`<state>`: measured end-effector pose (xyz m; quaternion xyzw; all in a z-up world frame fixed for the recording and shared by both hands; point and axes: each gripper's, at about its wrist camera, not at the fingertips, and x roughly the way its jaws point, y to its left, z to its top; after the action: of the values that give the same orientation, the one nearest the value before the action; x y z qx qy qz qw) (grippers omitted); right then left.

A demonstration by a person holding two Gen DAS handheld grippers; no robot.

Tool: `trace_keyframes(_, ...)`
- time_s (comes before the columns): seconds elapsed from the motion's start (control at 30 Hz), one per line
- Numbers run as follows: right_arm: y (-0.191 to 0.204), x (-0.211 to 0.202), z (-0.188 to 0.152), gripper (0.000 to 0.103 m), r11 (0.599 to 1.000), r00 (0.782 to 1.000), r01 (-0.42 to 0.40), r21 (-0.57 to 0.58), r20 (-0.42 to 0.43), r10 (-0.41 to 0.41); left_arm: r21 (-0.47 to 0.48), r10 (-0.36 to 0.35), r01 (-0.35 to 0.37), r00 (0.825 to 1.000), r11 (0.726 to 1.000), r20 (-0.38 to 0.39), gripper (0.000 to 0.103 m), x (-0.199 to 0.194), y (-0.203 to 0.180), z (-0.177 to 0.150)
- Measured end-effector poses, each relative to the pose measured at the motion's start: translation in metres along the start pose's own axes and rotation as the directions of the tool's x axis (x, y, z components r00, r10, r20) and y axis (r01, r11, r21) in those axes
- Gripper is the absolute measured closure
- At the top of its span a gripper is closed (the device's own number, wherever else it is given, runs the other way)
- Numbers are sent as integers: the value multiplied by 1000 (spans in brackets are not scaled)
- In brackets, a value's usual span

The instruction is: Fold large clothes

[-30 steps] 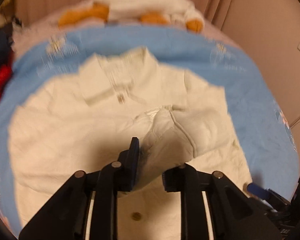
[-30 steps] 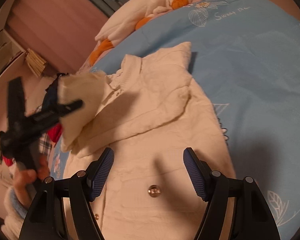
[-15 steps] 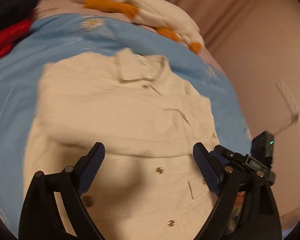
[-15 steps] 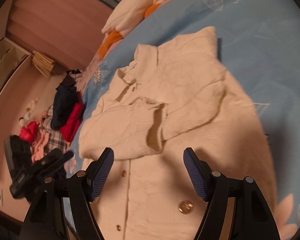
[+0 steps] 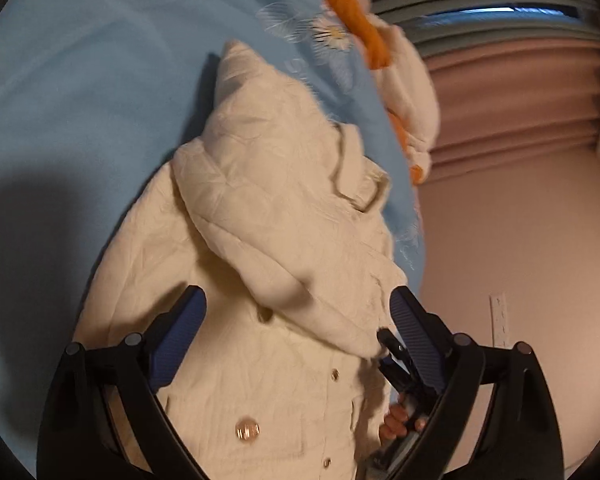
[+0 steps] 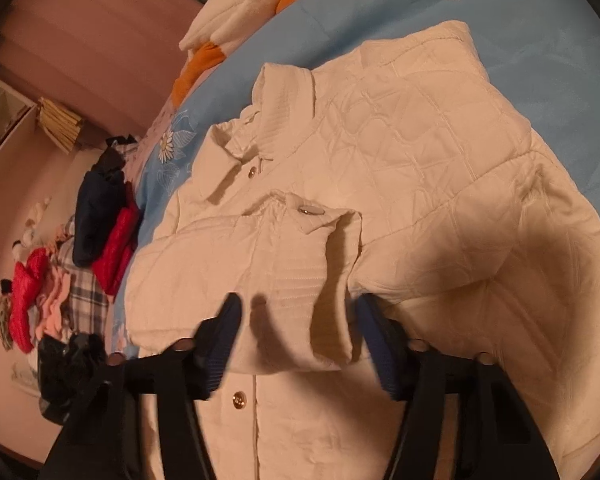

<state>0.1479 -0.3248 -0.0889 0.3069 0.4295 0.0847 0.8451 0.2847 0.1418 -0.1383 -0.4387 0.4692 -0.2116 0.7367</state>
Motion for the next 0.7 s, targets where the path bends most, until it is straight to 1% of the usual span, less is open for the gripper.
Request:
trace_keyframes(0.03, 2, 1, 0, 75, 1000, 1000, 13, -18, 1, -13, -3, -3, 3, 1000, 1000, 9, 9, 7, -1, 3)
trace_keyframes(0.1, 9, 0, 2, 82, 998, 999, 32, -45, 13, -31, -13, -20, 21, 999, 1000, 46, 9, 10, -3, 9)
trace_keyframes(0.13, 15, -3, 4, 86, 997, 999, 36, -63, 24, -35, -27, -56, 59, 996, 998, 76, 9, 9, -3, 14)
trace_keyframes(0.17, 20, -10, 6, 86, 997, 999, 25, -77, 43, -22, -43, -97, 102, 989, 994, 113, 9, 4, -2, 18)
trace_keyframes(0.2, 23, -15, 7, 87, 996, 998, 12, -91, 62, -7, -62, -118, 129, 982, 990, 150, 9, -1, 0, 21)
trace_keyframes(0.23, 25, -23, 6, 88, 994, 997, 7, -106, 83, 2, -79, -132, 149, 973, 986, 191, 9, -5, 3, 25)
trace_keyframes(0.27, 25, -26, 4, 88, 993, 996, 5, -114, 94, 6, -85, -140, 163, 964, 983, 228, 13, -8, 5, 28)
trace_keyframes(0.3, 24, -28, 2, 89, 993, 995, 3, -121, 98, 9, -89, -122, 149, 959, 985, 257, 16, -11, 7, 31)
trace_keyframes(0.33, 21, -26, -1, 98, 991, 996, 21, -131, 94, -8, -94, -74, 104, 957, 990, 279, 21, -12, 9, 33)
trace_keyframes(0.37, 15, -19, -4, 100, 989, 995, 58, -139, 85, -46, -99, -40, 70, 959, 993, 281, 23, -10, 12, 33)
trace_keyframes(0.43, 2, -3, -6, 101, 989, 995, 96, -116, 47, -91, -118, -2, 31, 971, 993, 241, 23, 2, 17, 32)
trace_keyframes(0.47, -1, 2, -6, 102, 985, 991, 129, -117, 41, -125, -97, 20, 1, 977, 995, 211, 23, 8, 16, 28)
trace_keyframes(0.5, -5, 7, -6, 102, 980, 987, 157, -124, 45, -153, -69, 41, -27, 979, 997, 198, 23, 10, 11, 26)
trace_keyframes(0.57, -11, 9, -4, 102, 985, 991, 134, -108, 35, -131, -30, 94, -91, 984, 995, 150, 22, 10, 0, 23)
trace_keyframes(0.63, -13, 2, -3, 101, 987, 992, 128, -100, 31, -126, 26, 157, -161, 982, 987, 104, 15, 6, -10, 17)
trace_keyframes(0.7, -11, -10, -2, 101, 983, 989, 143, -115, 47, -138, 78, 182, -189, 979, 979, 91, 15, -8, -12, 7)
